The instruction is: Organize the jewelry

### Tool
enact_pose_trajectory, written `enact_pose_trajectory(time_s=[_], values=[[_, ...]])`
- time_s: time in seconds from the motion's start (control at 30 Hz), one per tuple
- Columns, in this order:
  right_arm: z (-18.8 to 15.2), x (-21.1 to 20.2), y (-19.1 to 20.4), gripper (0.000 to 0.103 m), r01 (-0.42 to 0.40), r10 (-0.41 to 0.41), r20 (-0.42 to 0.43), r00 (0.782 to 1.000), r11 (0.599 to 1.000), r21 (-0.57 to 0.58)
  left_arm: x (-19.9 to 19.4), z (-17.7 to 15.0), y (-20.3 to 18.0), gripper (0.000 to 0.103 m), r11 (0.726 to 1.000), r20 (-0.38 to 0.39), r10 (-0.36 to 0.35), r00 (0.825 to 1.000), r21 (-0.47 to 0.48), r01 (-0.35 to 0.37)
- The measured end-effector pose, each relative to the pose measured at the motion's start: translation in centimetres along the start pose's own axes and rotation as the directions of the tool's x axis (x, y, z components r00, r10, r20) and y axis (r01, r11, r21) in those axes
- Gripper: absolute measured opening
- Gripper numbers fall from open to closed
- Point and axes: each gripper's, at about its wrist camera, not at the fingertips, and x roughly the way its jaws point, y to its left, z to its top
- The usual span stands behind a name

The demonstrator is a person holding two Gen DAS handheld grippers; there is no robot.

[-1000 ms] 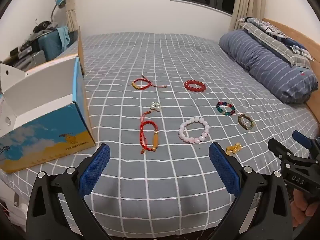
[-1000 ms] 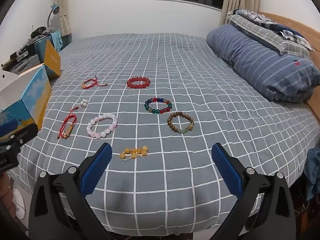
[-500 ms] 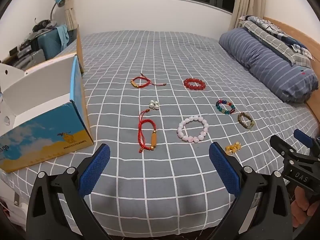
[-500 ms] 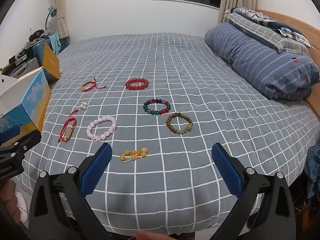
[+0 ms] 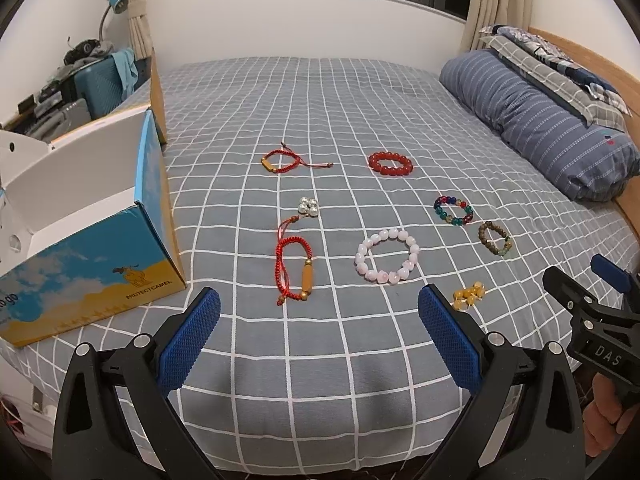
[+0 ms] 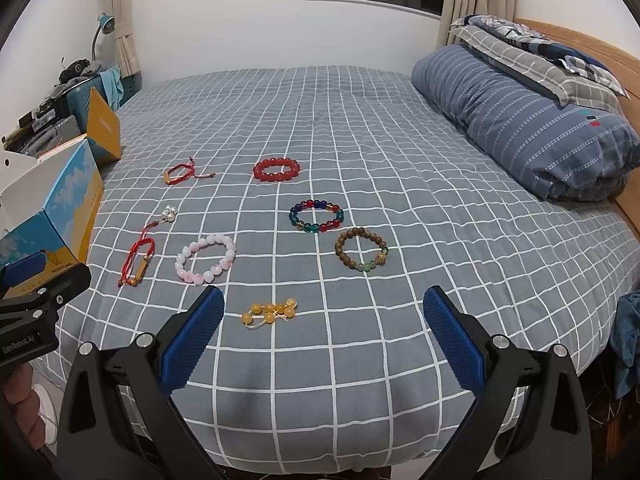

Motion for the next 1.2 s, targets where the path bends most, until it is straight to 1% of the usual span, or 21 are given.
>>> enact_pose_trajectory(time_s=[0.7,0.83,1.2], values=[[0.5,0.42,0.31,0.096,-0.012,0.012,-0.004,1.0,1.0,0.002,-0.09,0.49,0.48,0.097,1.0,0.005,0.019,1.0,-0.005,-0.019],[0.46,0.59,0.11,0.096,-0.009,0.009,-0.002,1.0,1.0,0.002,0.04,0.49,0.11,0.097,1.0,0.001,0.026,1.0,0.008,-0.026],[0.33,0.6,-0.36,0.096,-0.005,0.005,-0.003,1.0,1.0,0.014,0.14,0.48,-0.17,0.097,1.0,0.0,0.025,1.0,0.008,-0.025]])
